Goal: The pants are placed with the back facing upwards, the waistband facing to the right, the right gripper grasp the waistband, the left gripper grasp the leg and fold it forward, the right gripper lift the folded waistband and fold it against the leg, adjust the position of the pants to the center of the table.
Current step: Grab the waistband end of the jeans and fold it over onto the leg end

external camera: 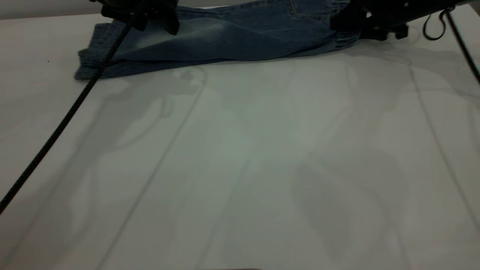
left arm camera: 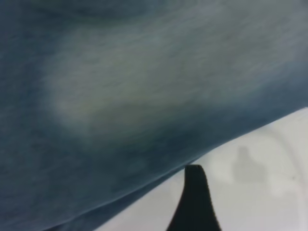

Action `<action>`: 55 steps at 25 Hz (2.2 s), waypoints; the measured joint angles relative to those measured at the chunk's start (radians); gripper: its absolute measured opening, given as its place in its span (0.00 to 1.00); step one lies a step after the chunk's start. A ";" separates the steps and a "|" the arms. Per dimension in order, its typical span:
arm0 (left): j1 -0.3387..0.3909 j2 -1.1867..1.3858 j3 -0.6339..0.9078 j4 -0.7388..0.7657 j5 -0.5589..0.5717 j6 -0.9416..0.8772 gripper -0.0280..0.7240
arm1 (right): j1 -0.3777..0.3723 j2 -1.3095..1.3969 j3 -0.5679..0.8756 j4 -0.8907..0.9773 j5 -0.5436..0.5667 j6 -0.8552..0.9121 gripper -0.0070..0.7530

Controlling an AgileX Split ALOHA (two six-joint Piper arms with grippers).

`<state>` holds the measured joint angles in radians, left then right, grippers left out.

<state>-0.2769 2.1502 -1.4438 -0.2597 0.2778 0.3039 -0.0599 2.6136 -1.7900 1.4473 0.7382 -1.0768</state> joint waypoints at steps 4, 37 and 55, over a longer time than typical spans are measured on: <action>-0.030 0.000 0.000 -0.004 -0.027 -0.003 0.72 | -0.029 -0.008 0.000 -0.073 0.111 0.056 0.12; -0.185 0.260 -0.557 0.060 0.387 -0.053 0.72 | -0.132 -0.395 0.002 -0.383 0.344 0.352 0.12; -0.030 0.369 -0.599 0.235 0.535 -0.183 0.72 | 0.057 -0.395 0.002 -0.370 0.219 0.351 0.12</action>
<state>-0.3071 2.5196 -2.0423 -0.0246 0.8133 0.1205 -0.0031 2.2188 -1.7879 1.0772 0.9576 -0.7262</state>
